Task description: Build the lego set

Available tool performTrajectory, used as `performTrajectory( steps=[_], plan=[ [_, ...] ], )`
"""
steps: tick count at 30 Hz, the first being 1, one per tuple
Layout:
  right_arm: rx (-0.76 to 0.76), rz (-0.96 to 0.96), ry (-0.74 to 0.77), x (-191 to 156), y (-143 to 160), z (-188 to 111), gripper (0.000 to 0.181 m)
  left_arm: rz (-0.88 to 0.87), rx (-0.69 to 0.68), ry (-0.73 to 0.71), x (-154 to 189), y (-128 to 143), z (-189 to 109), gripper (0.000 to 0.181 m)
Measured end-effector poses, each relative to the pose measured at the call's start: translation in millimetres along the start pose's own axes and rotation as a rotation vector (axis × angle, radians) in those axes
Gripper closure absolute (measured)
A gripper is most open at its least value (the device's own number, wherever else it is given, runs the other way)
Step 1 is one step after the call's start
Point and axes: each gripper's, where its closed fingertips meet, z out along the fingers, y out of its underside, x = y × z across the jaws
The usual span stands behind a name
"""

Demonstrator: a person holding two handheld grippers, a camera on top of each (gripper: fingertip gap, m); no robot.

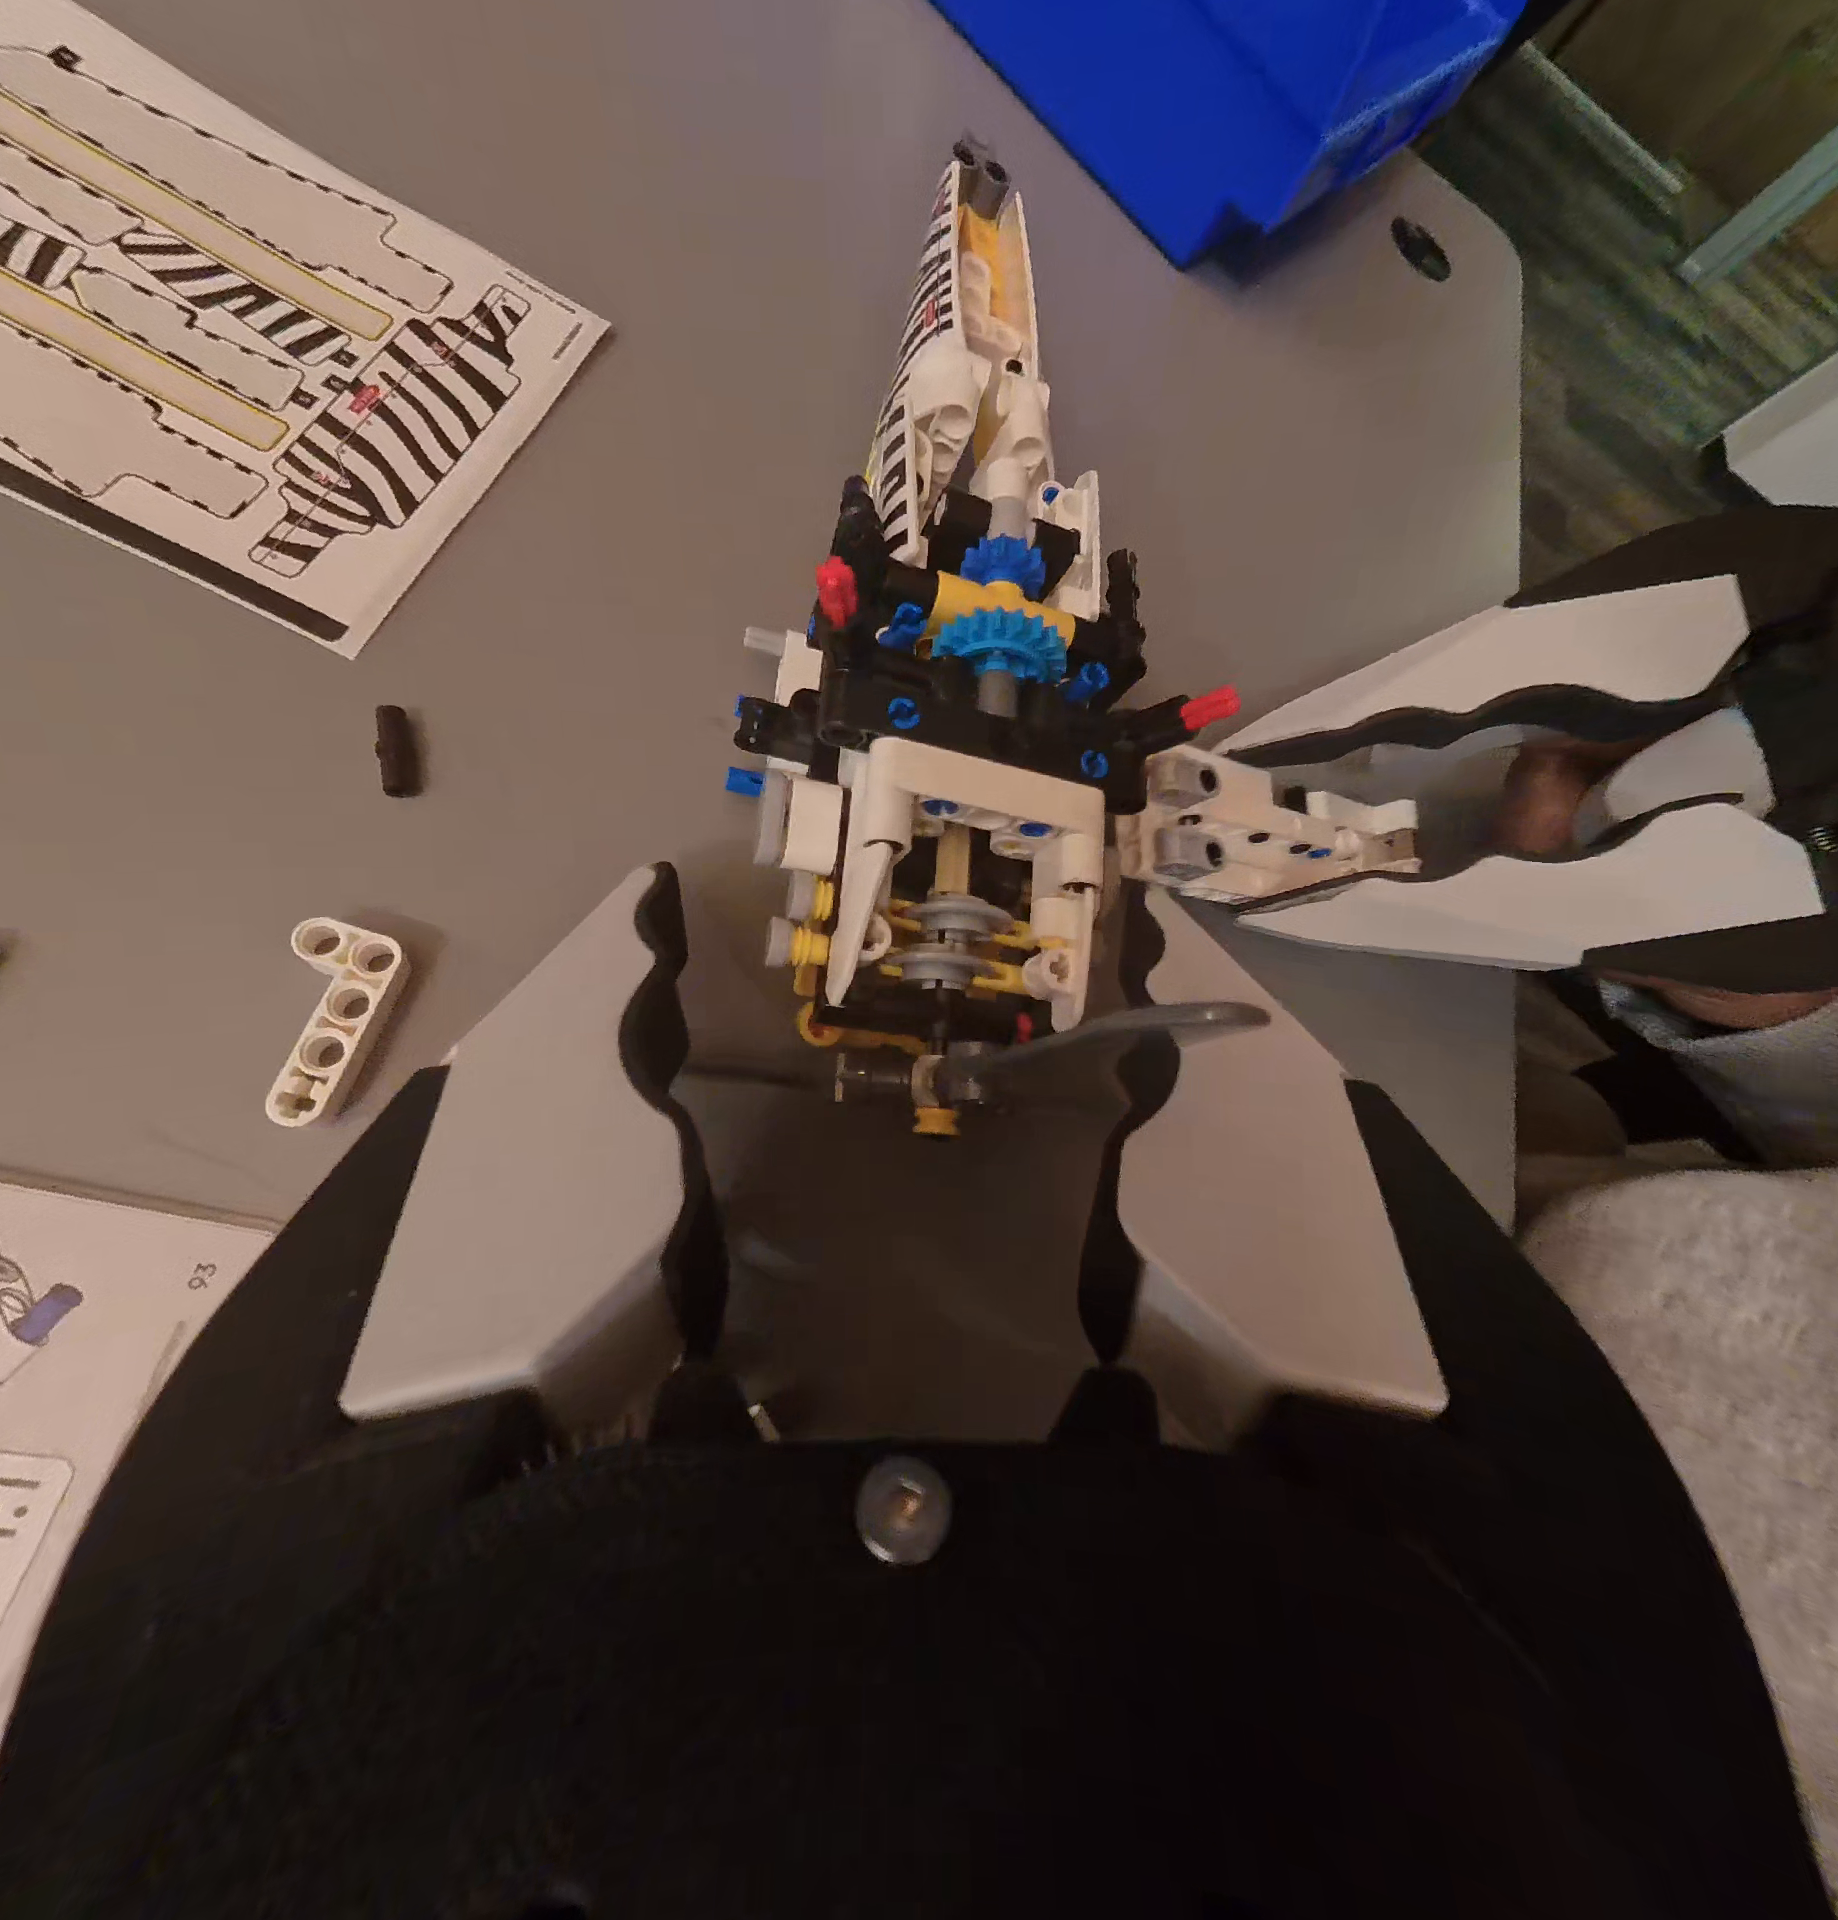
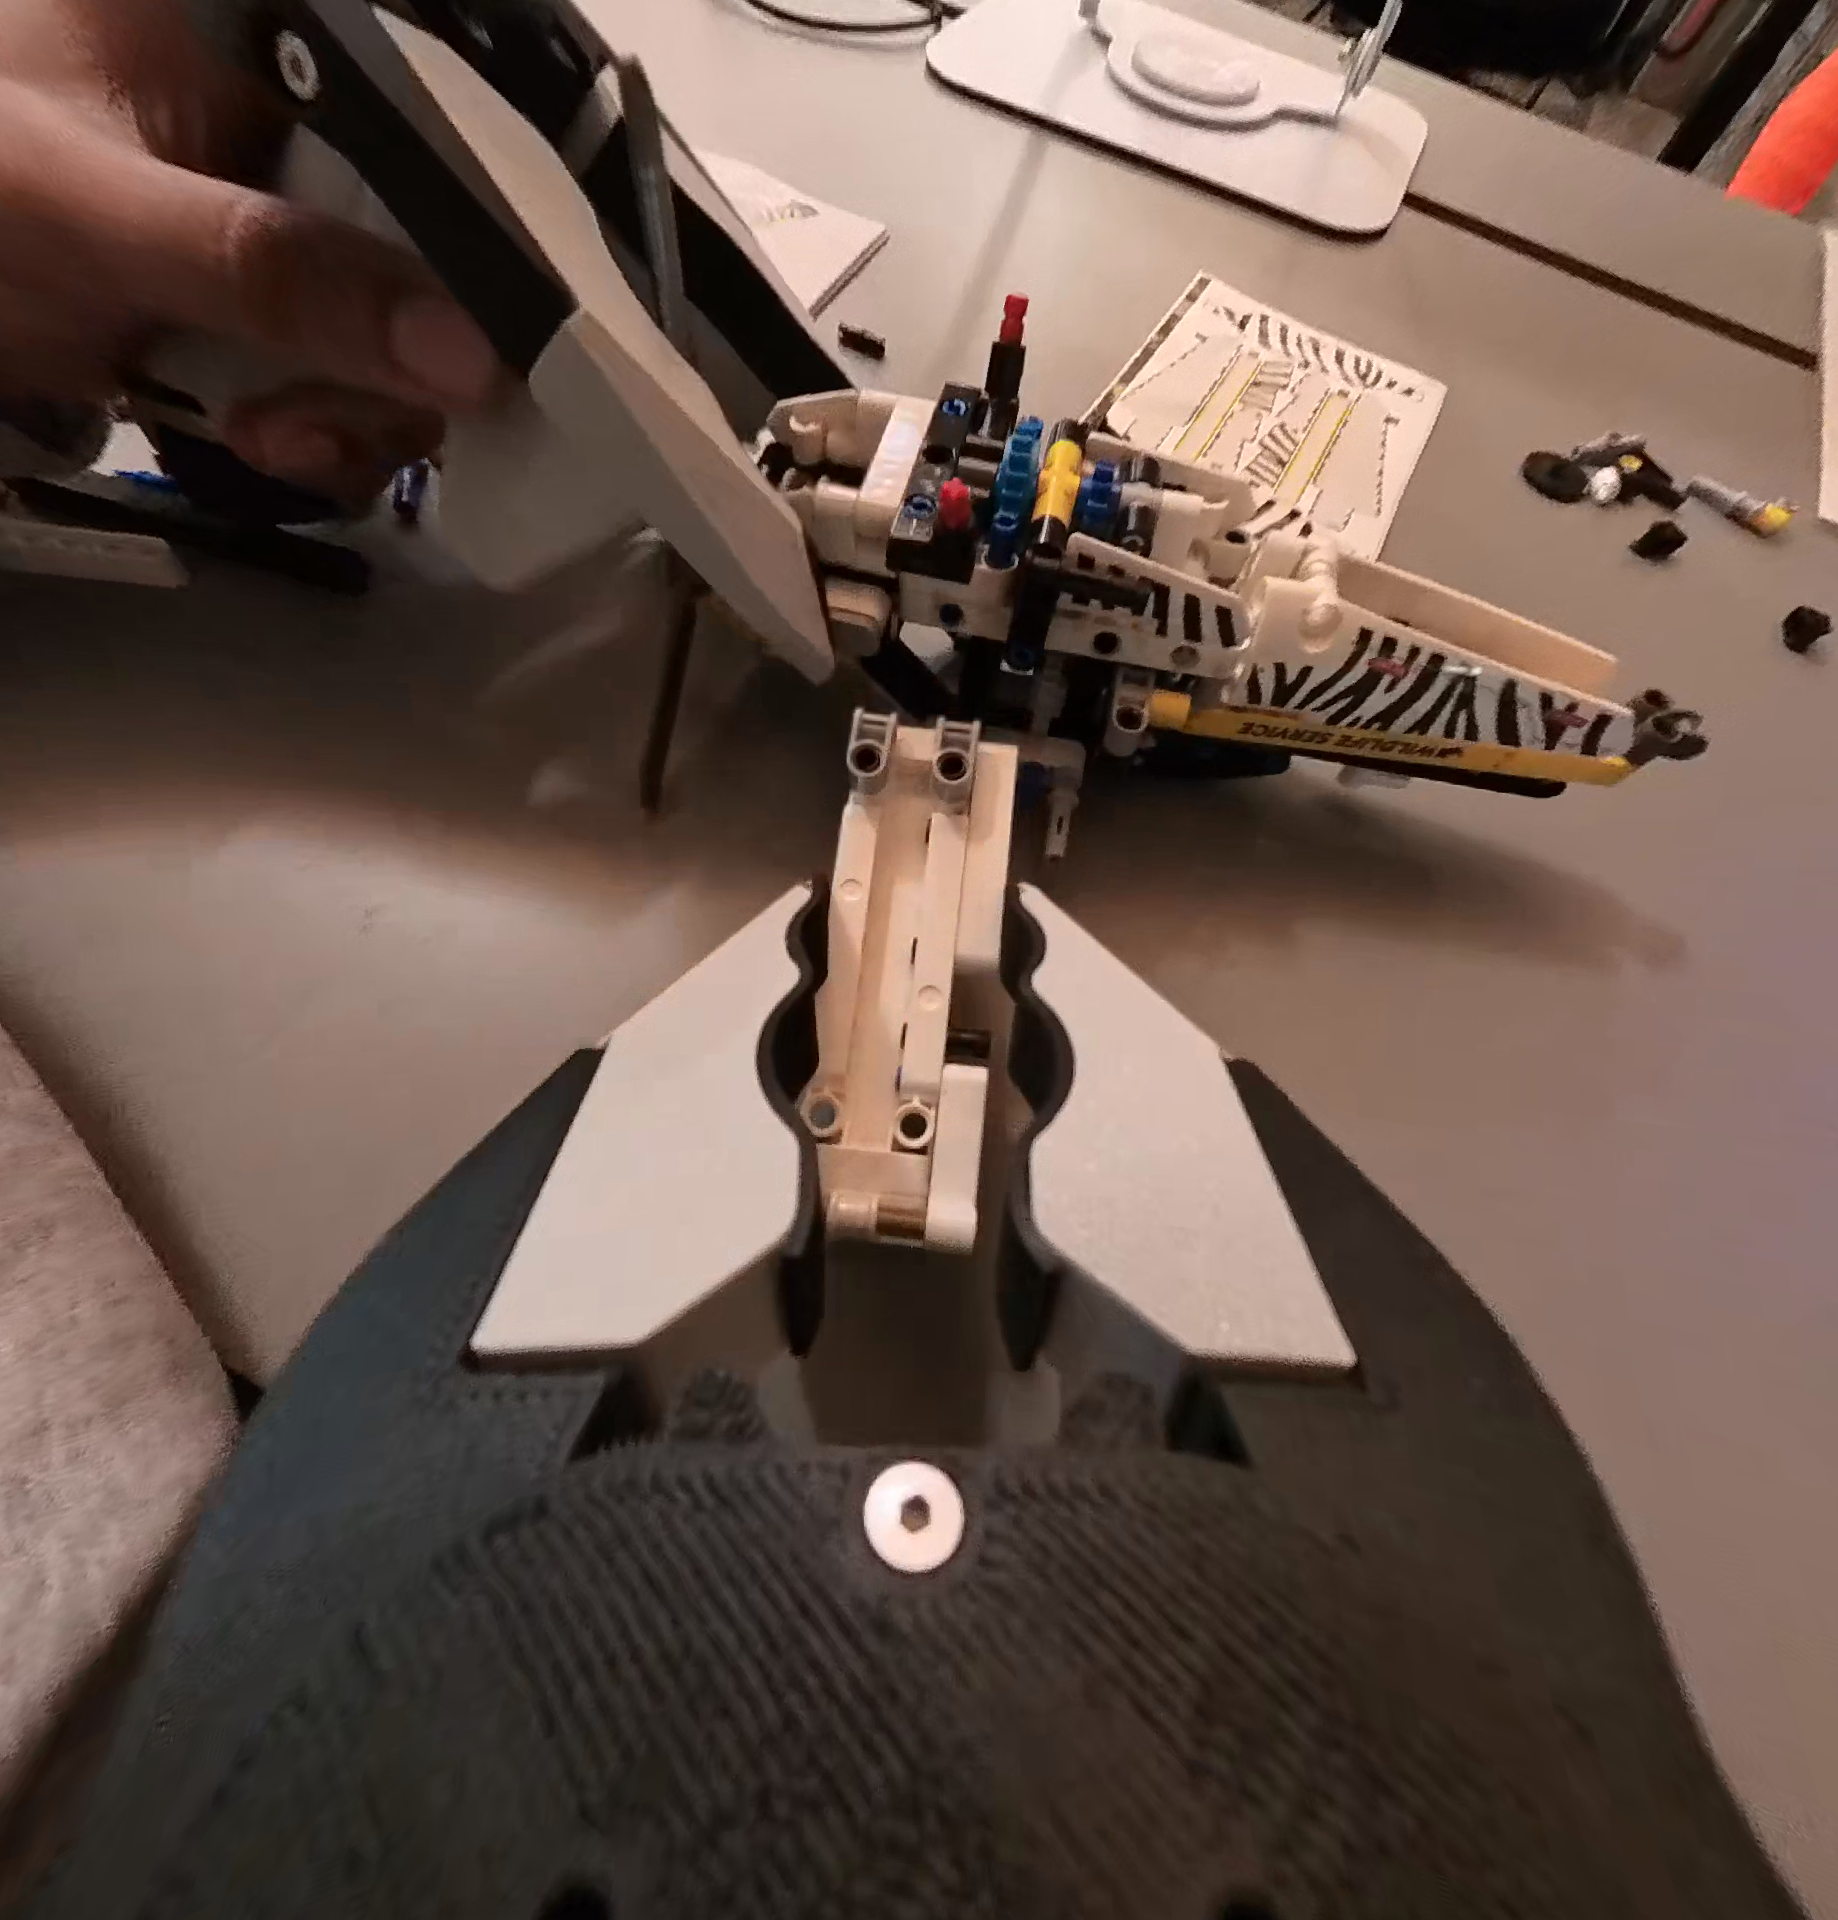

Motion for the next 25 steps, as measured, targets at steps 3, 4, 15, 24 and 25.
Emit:
performTrajectory(
  steps=[3,4,15,24,25],
  plan=[
    [-0.056,0.026,0.006,2.8,6.3,5.1,0.149,-0.016,0.01,0.022,3.0,-1.5,0.8,0.101],
    [-0.069,0.037,0.005,3.0,7.7,6.5,0.149,-0.02,0.017,0.03,4.4,-2.5,1.2,0.101],
    [-0.138,0.161,-0.004,1.7,14.4,14.8,0.149,0.037,0.025,-0.011,3.1,-1.1,7.1,0.104],
    [-0.138,0.163,-0.005,1.8,13.7,15.7,0.149,0.045,0.029,0.004,5.0,-1.4,6.3,0.108],
    [-0.138,0.156,-0.002,1.5,13.5,16.0,0.149,0.049,0.03,0.006,5.6,-1.5,6.0,0.109]
  ],
)
